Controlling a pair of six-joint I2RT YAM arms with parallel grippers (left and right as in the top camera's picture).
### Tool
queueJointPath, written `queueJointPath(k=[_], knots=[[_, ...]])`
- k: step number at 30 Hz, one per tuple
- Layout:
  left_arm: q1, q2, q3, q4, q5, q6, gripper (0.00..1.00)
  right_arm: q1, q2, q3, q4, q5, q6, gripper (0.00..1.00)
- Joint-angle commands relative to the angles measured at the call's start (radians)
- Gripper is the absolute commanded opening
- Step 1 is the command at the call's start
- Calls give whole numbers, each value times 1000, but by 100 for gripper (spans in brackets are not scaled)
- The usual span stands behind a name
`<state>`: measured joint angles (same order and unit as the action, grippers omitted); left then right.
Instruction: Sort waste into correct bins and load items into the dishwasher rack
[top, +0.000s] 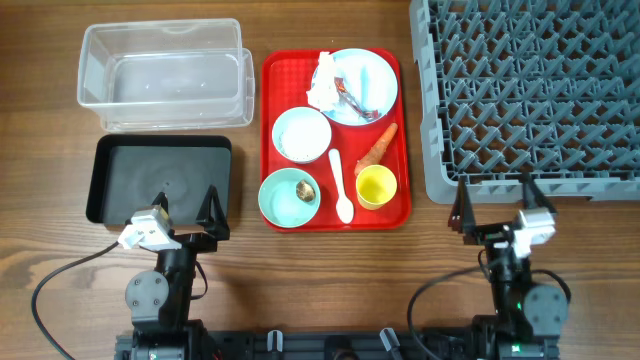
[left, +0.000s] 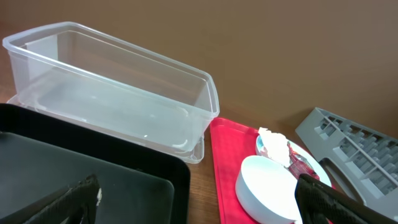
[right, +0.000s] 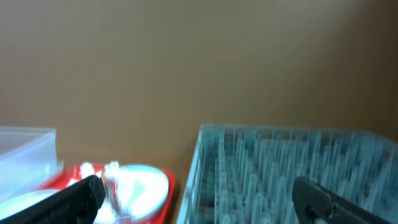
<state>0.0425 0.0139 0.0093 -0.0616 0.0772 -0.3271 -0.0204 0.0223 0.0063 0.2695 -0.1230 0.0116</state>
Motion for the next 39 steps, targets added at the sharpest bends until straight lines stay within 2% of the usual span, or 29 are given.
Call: queueJointPath(k=[1,6,12,19,25,31,36,39], knots=[[10,-5,-4,28,31,5,100,4,1,-1,128,-9,15,100],[10,-5,0,127,69,9,100,4,1,41,189,-9,10,100],[9,-5,85,135,76,60,100,4,1,140,191,-13,-84,100],[7,49,240,93,93,88,100,4,65,288,190,-100,-129,100],[7,221,446,-27,167,88,100,4,254,460,179,-223,-144,100],[7,490,735,-283,173,89,100,4,486,709,-36,-354,-143,100],[-4,752,970,-515,174,98,100,4,674,977,-368,-375,-150,100],[-55,904,1087,-614,170,170,100,4,776,1120,-547,-397,-204,100]])
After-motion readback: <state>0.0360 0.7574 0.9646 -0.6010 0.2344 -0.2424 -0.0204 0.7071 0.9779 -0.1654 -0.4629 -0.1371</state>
